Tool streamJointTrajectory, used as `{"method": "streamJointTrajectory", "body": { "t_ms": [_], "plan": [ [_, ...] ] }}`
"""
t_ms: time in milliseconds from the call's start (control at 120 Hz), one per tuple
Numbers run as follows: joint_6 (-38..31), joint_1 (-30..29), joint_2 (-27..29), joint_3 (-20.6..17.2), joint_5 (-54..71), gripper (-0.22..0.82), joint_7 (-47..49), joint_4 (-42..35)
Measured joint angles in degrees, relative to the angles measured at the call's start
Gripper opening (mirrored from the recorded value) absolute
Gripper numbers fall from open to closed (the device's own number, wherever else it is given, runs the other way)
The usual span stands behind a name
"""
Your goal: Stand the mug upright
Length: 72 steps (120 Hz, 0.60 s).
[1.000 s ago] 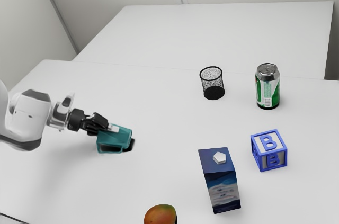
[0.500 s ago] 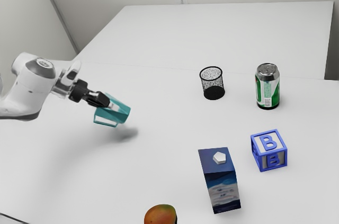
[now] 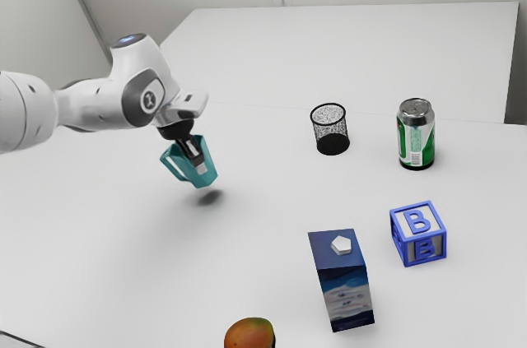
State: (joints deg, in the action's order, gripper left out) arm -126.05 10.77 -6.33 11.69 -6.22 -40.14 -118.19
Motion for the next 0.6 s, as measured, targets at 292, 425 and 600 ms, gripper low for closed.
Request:
{"method": "streamJointTrajectory", "body": {
  "t_ms": [292, 425, 600],
  "plan": [
    [-0.69, -0.03, -2.30, -3.23, 5.65, -0.18, 9.70, 0.22],
    [-1.02, 0.10, -2.63, -3.33, 6.52, -0.18, 13.00, 0.08],
    [-2.22, -0.04, -3.72, -3.34, 6.95, -0.18, 16.39, -0.50]
  ]
}}
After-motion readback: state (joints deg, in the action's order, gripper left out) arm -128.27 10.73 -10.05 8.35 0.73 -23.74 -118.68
